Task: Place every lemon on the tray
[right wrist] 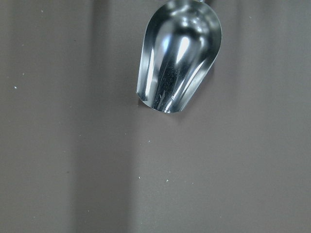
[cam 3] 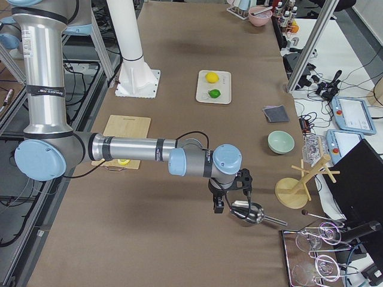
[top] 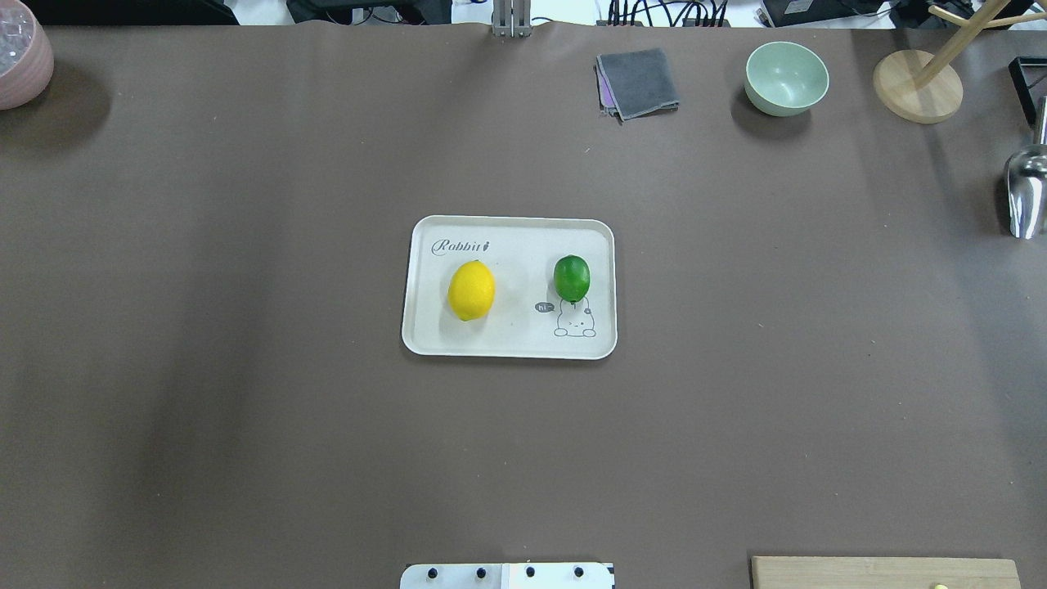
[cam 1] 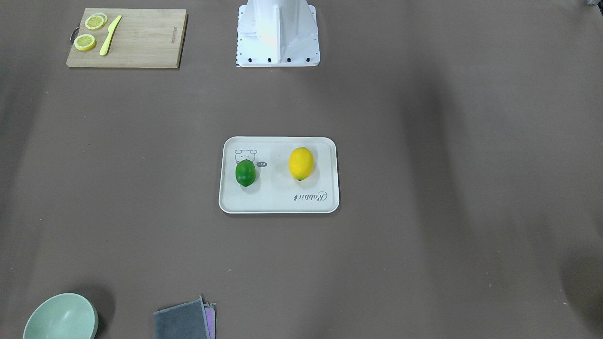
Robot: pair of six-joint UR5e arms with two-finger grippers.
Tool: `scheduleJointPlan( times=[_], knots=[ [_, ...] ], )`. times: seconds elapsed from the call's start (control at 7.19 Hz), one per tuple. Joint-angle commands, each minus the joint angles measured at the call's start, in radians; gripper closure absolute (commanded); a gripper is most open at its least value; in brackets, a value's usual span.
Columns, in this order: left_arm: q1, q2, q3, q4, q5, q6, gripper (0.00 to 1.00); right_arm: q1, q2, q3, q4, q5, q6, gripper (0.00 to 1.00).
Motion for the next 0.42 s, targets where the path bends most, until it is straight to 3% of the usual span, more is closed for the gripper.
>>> scheduleJointPlan(
  times=[0.0,0.28],
  knots=[
    [0.000,-0.001,0.001,0.000,0.002,0.000,0.02,0.000,-0.002,0.000,0.001,0.004,0.000,0.00],
    [0.000,-0.001,0.001,0.000,0.002,0.000,0.02,0.000,0.003,0.000,0.001,0.007,0.000,0.00]
  ],
)
